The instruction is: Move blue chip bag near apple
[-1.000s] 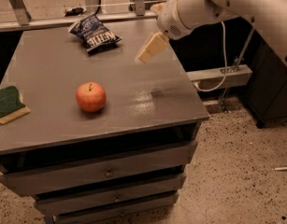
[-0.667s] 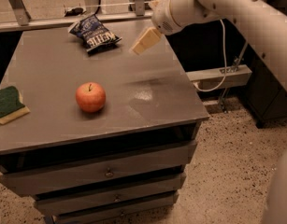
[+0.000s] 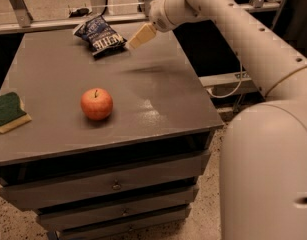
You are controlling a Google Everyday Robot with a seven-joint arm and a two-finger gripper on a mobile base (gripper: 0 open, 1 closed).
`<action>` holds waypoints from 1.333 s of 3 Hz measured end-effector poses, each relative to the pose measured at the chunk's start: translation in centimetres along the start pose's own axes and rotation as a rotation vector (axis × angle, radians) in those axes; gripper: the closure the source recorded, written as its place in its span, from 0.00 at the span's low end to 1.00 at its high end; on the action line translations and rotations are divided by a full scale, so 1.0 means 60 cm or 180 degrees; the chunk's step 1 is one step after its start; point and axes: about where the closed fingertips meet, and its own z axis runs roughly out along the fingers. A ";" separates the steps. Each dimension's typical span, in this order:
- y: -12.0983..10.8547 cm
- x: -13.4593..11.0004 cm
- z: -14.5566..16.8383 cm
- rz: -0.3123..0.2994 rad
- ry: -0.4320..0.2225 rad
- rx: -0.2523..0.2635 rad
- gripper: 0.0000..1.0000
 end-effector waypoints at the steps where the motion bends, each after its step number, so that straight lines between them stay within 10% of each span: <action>1: -0.017 -0.010 0.071 0.0215 -0.0148 -0.0071 0.00; 4: 0.000 -0.016 0.190 0.0403 -0.0235 -0.0236 0.00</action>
Offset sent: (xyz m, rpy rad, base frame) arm 0.0718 0.0674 -0.0164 0.1830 0.0751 0.0323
